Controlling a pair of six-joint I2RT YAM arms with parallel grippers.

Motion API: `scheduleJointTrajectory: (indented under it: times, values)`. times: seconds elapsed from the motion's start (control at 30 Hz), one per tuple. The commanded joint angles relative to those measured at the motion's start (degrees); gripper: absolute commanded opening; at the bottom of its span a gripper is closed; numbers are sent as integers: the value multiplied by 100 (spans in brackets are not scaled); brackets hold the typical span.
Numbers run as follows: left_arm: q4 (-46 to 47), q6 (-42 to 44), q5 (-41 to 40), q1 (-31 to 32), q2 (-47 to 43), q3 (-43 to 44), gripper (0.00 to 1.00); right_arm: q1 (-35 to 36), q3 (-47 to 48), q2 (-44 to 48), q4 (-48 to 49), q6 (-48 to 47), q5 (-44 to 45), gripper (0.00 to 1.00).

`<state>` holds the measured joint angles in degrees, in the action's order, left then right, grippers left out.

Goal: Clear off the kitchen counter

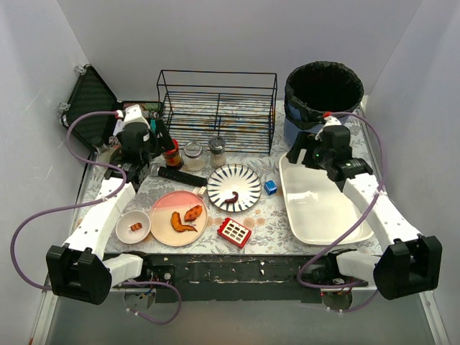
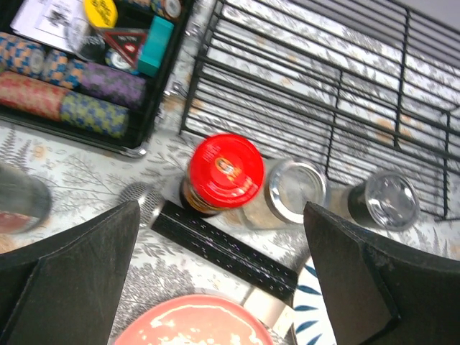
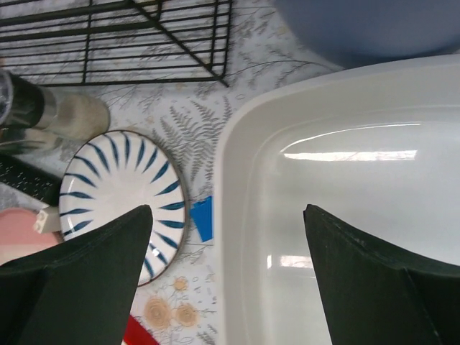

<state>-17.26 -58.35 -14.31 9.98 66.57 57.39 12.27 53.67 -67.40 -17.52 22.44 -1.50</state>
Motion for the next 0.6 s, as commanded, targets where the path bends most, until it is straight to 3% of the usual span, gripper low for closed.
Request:
scheduleJointTrajectory:
  times: [0.0,0.1,0.33,0.43,0.57]
  values:
    - [-349,-282,-320,399,6,142,98,854,775,-291,-611,620,406,95]
    - [-349,-536,-161,487,-29,54,98,1312,1119,-441,-718,902,528,98]
    - [-349,-538,68,488,-117,62,98,1128,486,-422,284,1245,-341,98]
    - [-340,-537,33,488,-117,27,98,1233,697,-809,196,1325,-719,89]
    - [-384,-555,-221,496,-82,-17,98,1672,890,-1030,126,1290,-432,81]
